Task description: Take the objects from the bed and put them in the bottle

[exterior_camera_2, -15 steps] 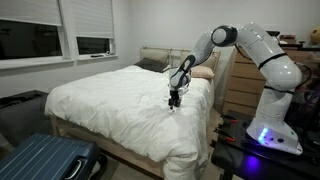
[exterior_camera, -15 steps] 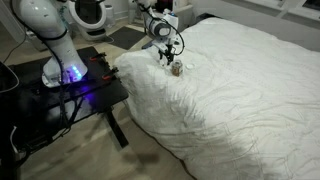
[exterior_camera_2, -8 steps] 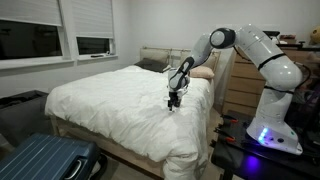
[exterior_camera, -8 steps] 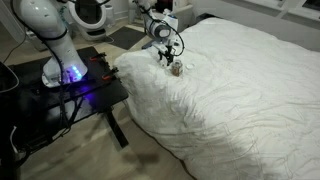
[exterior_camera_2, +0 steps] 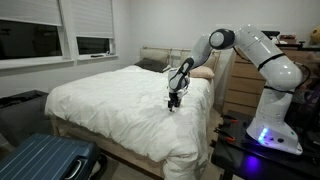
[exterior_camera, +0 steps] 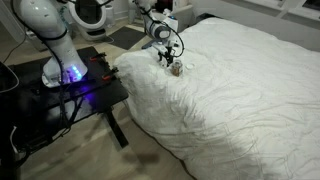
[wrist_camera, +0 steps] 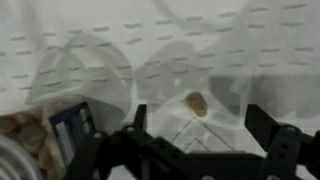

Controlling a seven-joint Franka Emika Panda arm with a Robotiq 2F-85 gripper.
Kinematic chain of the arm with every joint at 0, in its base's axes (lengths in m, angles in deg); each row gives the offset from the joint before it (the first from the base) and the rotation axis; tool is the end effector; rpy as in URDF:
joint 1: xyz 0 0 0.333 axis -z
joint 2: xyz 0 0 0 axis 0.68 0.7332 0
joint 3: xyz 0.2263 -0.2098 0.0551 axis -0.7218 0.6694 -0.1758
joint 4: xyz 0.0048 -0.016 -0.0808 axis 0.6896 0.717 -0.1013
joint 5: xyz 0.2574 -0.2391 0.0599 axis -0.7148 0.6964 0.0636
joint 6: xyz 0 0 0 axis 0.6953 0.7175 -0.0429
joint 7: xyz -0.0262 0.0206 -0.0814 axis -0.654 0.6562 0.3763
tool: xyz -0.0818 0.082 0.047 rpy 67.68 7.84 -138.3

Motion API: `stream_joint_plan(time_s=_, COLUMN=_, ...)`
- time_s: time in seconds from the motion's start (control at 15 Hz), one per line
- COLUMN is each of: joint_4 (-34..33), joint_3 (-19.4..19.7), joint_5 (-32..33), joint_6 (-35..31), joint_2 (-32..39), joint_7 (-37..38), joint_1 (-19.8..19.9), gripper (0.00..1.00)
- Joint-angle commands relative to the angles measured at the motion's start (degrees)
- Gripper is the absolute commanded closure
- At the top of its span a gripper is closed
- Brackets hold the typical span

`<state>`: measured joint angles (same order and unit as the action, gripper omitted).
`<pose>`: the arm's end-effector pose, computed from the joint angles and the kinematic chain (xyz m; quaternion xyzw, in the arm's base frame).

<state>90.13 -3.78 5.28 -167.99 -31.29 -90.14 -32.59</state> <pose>0.5902 -0.1284 0.0796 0.9993 0.0108 -0.0304 0.0163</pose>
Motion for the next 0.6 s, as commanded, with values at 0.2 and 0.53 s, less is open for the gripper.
stream_joint_plan(time_s=0.2, joint_4=-2.0, joint_3=0.1, joint_5=0.4, joint_6=0.3, joint_2=1.7, joint_7=-0.3, joint_1=0.4, gripper=0.00)
stream_joint_plan(time_s=0.53, joint_4=-2.6, joint_3=0.1, joint_5=0.4, joint_6=0.4, joint_2=2.4, joint_7=-0.2, joint_1=0.6, gripper=0.26)
